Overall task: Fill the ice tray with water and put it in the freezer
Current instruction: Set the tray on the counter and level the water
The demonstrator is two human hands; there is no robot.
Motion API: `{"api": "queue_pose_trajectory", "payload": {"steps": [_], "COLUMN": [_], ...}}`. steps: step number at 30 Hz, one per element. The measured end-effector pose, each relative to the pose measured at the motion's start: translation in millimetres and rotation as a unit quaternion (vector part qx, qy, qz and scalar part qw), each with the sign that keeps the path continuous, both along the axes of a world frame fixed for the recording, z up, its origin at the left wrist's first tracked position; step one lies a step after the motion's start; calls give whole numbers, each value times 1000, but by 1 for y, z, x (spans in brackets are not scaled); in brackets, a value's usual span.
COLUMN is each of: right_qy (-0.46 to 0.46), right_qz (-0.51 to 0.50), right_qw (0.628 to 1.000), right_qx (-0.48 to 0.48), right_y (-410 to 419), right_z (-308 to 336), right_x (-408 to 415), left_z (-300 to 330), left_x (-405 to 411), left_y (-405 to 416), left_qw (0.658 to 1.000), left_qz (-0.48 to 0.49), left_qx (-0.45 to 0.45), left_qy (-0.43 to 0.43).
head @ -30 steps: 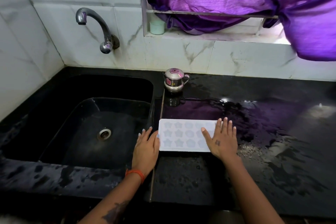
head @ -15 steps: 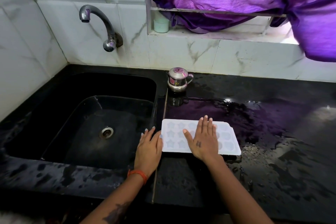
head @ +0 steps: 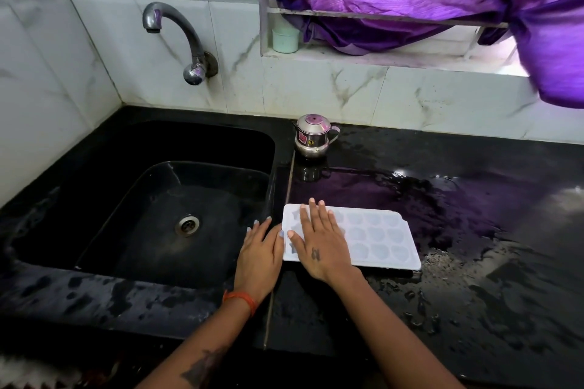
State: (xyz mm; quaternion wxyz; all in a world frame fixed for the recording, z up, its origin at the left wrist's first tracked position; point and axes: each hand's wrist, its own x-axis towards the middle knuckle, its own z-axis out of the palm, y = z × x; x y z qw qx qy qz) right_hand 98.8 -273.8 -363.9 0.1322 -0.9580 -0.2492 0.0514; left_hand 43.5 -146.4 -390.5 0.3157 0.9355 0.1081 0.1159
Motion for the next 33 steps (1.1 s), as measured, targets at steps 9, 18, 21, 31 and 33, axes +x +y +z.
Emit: {"api": "queue_pose_trajectory", "payload": {"steps": [9, 18, 21, 31, 33], "right_qy": [-10, -107, -119, -132, -133], "right_qz": [124, 133, 136, 111, 97], "right_qw": [992, 982, 979, 972, 972], "right_qx": [34, 77, 100, 160, 167], "right_y": [-5, -25, -37, -85, -97], "right_z": [5, -16, -20, -31, -32], "right_x": [-9, -22, -25, -22, -20], "left_z": [-1, 0, 1, 3, 4], "left_x": [0, -1, -1, -3, -3], "left_y": [0, 0, -1, -2, -2], "left_qw": [1000, 1000, 1000, 1000, 1000], "left_qz": [-1, 3, 4, 6, 5], "left_qx": [4, 3, 6, 13, 10], "left_qy": [-3, -1, -3, 5, 5]}}
